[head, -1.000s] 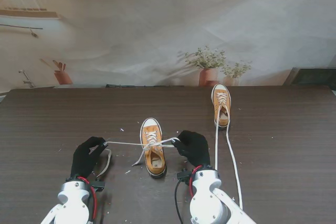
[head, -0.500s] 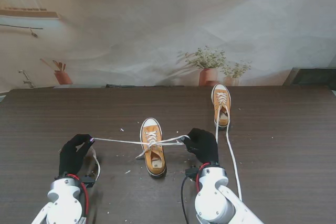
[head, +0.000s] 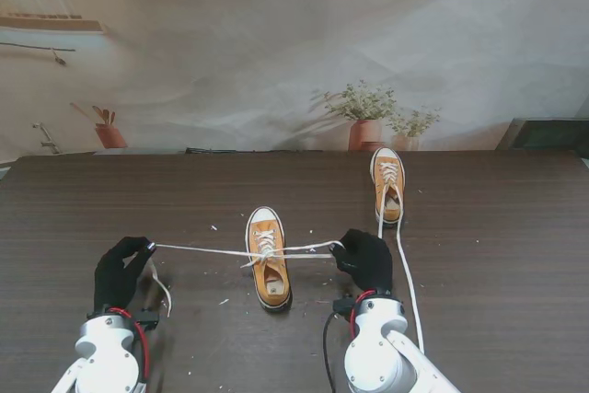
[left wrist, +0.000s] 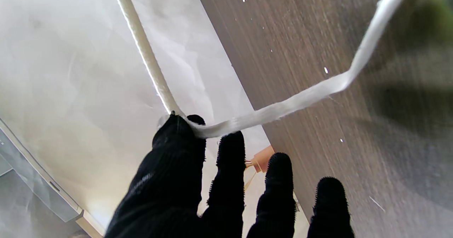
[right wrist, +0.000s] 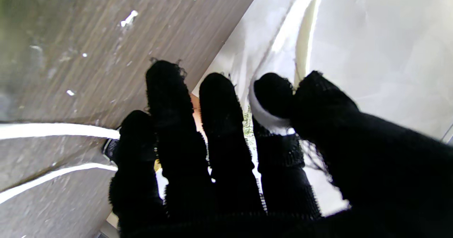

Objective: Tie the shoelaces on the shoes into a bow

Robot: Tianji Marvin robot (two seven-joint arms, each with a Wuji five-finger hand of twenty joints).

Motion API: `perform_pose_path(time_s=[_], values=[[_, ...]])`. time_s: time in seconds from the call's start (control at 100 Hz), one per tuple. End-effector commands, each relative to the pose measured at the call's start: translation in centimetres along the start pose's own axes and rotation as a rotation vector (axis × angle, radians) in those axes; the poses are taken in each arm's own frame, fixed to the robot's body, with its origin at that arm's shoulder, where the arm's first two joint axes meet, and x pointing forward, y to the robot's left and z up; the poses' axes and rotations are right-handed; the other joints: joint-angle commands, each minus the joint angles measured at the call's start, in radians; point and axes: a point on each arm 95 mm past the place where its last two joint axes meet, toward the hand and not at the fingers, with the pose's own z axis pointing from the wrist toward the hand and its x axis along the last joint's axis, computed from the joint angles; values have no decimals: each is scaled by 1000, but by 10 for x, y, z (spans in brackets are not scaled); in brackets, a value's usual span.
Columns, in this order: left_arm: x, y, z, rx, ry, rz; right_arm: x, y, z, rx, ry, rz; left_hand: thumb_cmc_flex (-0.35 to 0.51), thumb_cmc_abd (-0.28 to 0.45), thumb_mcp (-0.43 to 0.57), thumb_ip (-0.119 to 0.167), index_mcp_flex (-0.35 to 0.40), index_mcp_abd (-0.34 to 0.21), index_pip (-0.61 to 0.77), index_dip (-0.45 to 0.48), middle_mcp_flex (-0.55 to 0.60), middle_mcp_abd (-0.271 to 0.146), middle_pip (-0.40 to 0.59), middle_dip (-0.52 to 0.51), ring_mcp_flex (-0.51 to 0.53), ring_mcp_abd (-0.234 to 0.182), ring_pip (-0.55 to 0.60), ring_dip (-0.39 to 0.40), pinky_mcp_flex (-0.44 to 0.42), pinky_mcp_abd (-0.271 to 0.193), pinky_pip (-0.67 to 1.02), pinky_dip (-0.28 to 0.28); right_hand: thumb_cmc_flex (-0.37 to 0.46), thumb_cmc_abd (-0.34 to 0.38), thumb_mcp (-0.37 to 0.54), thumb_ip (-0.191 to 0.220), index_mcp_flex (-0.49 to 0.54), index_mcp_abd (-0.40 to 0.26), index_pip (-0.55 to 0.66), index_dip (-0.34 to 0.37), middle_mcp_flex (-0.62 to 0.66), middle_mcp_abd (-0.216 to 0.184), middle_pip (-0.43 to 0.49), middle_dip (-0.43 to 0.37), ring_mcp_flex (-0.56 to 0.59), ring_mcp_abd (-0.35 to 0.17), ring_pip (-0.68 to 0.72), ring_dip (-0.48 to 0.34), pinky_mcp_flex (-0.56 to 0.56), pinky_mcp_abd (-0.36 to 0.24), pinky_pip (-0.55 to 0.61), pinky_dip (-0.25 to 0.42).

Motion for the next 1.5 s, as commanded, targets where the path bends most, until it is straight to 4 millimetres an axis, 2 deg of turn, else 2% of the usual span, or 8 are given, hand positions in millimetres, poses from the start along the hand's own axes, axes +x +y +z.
perform_pose_path(time_s=[0.0, 0.57, 0.69, 0.81, 1.15, 1.28, 1.36, 1.49], values=[[-1, -1, -1, 4, -10, 5, -5, 1, -2, 8, -15, -11, 86, 45, -3, 41, 14, -36, 95, 19, 12, -11, 5, 26, -5, -4, 19, 2, 5, -5, 8, 15, 74, 21, 13, 1, -11, -1, 43, 36, -23, 27, 24, 1, 2, 7, 18, 3, -16, 16, 23, 14], [-9, -14, 3, 28, -48, 54, -21, -5, 3, 44, -101, -42, 87, 37, 5, 45, 23, -21, 78, -5, 9, -21, -29, 14, -19, -3, 10, -3, -8, -12, 1, 11, 115, 125, -81, 16, -124, 33, 105, 28, -120, 45, 95, 8, -96, 20, 40, 4, -98, -6, 0, 34], [-6, -12, 3, 5, -40, 42, -20, -5, 2, 39, -92, -31, 75, 13, 12, 65, 9, -27, -60, -243, -124, -9, -76, -267, -71, -7, -46, -19, -59, -33, -16, -2, 90, 141, -102, 17, -156, -16, 74, -44, -159, 38, 79, 11, -143, 14, 4, -3, -136, -35, -26, 25], [1, -12, 0, -9, -10, 32, -13, 0, -1, 22, -74, 10, -31, -30, 31, 74, -159, -33, -320, -426, -261, -2, -158, -350, -130, -21, -91, -24, -94, -58, -28, -9, 66, 119, -88, 15, -184, -70, 74, -106, -196, 23, 70, 7, -179, -1, -11, 5, -153, -51, -36, 20], [37, -7, -21, -124, 143, -24, -3, 10, -11, 19, -67, 70, -161, 17, 44, 60, -214, 32, -446, -505, -338, 24, -205, -385, -175, -22, -150, -25, -142, -73, -46, -23, -52, 86, -51, 4, -373, -63, -35, -249, -350, 30, 40, 13, -289, 0, -54, 12, -221, -74, -84, 4], [47, -2, -30, -196, 204, 2, -7, 11, -13, 10, -87, 73, -174, 31, 33, 57, -208, 40, -470, -516, -342, 27, -220, -392, -178, -24, -172, -28, -150, -75, -55, -34, -90, 137, -31, 55, -434, -50, -147, -304, -409, 27, 34, 11, -332, -6, -63, 21, -246, -86, -101, 8], [49, 1, -34, -222, 226, 31, -10, 12, -15, -3, -104, 77, -182, 36, 26, 57, -206, 43, -478, -519, -341, 31, -223, -392, -174, -19, -177, -28, -148, -71, -56, -38, -119, 176, -23, 165, -487, -30, -212, -263, -451, 30, 37, 14, -363, -6, -70, 28, -263, -94, -115, 16], [48, 5, -37, -249, 237, 54, -15, 13, -20, -1, -133, 77, -185, 42, 20, 57, -200, 47, -488, -521, -338, 35, -227, -394, -170, -16, -183, -27, -148, -69, -58, -44, -140, 185, -33, 175, -537, -2, -242, -248, -486, 38, 32, 13, -391, -2, -80, 27, -281, -99, -127, 15]])
